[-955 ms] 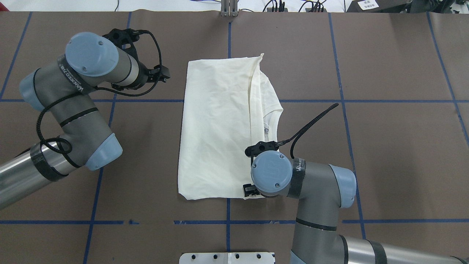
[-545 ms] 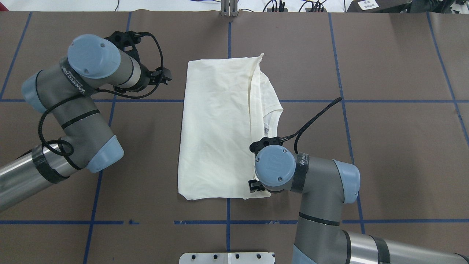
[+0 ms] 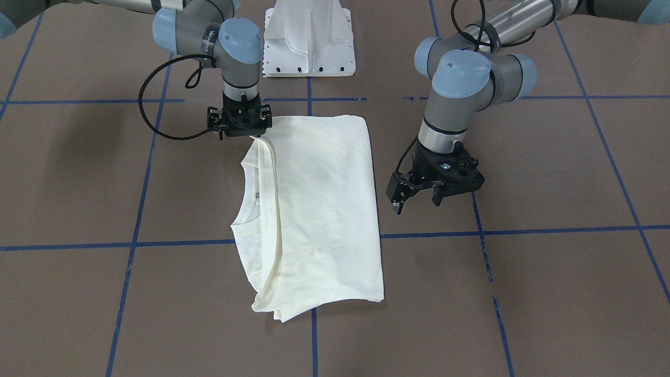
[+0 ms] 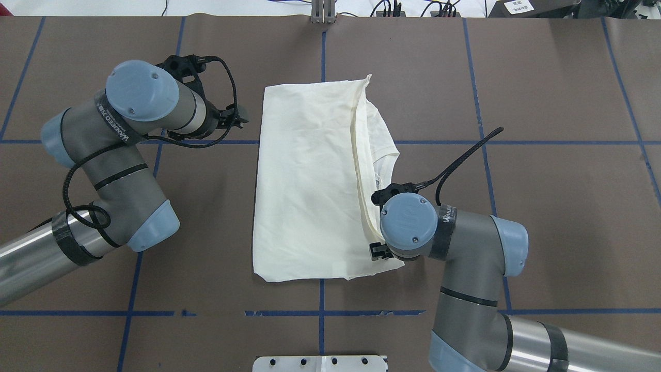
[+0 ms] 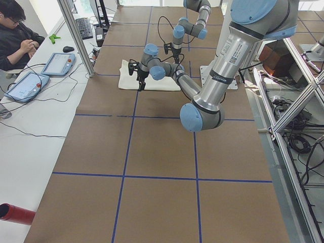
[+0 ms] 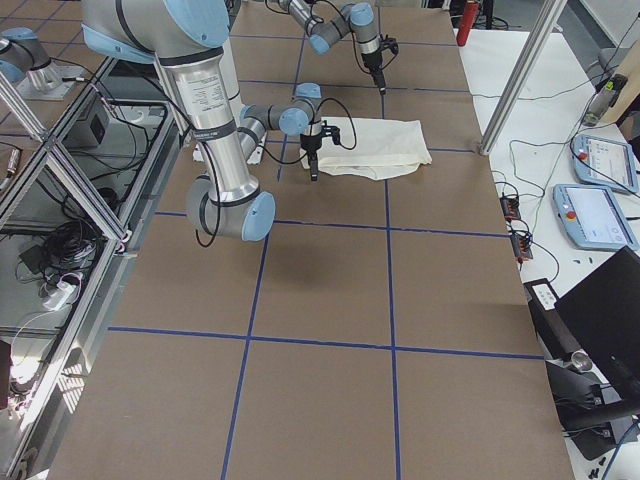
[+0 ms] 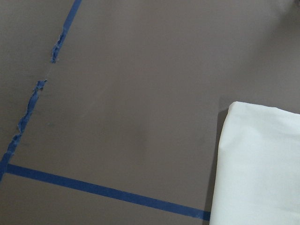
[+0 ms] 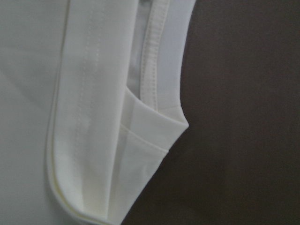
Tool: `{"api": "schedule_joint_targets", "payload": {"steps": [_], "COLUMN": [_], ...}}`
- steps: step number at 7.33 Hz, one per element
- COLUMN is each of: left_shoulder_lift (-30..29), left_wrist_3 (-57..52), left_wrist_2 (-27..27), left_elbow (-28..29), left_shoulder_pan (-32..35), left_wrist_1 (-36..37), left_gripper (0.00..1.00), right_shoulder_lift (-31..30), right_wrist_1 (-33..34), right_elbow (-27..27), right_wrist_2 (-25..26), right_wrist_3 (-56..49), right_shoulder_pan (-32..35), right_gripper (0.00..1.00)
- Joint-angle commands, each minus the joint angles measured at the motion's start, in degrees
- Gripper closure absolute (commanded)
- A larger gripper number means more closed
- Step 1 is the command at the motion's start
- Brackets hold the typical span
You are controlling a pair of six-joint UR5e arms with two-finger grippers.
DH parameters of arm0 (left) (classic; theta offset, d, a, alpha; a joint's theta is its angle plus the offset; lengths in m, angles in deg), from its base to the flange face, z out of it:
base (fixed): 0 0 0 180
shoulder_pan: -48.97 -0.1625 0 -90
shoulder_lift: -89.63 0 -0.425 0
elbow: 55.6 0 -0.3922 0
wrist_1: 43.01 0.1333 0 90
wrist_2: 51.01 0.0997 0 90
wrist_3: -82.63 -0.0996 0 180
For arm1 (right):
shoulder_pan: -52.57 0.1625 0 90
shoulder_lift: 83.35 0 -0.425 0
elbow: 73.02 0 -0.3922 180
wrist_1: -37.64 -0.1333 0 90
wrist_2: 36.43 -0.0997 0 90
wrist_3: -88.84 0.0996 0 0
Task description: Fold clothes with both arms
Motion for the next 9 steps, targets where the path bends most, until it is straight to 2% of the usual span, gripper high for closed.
{"api": "schedule_joint_targets", "payload": {"steps": [1, 2, 5, 6, 7, 9], "left_shoulder_lift": [0.0, 0.0, 0.1, 3.1, 6.1, 9.6], "left_wrist_3": [0.0, 0.0, -0.2, 2.9, 11.0, 24.0], "left_wrist_2": [0.0, 0.0, -0.3, -4.4, -7.7, -5.8], "left_elbow": [0.0, -0.1, -0.1, -0.8, -2.4, -9.3], "left_shoulder_pan": [-0.2, -0.2, -0.7, -2.2, -3.0, -11.4], "left_wrist_1": [-0.2, -0.2, -1.2, -4.8, -10.9, -9.9], "left_gripper": [0.00, 0.00, 0.00, 0.00, 0.00, 0.00], "right_shoulder_lift": [-5.5, -3.5, 2.4, 3.3, 3.2, 3.0], "right_wrist_1": [1.5, 5.8, 5.6, 4.9, 4.5, 4.4], "right_elbow": [6.8, 7.7, 7.0, 8.0, 9.8, 10.9], "right_wrist_2": [-0.1, -0.1, 0.1, 0.1, 0.0, -2.4], "right_wrist_3": [-0.9, -2.3, -3.5, -2.6, -2.5, -1.8], "right_shoulder_pan": [1.2, 1.3, 3.1, 3.2, 3.6, 4.3], "right_gripper": [0.00, 0.00, 0.00, 0.00, 0.00, 0.00]}}
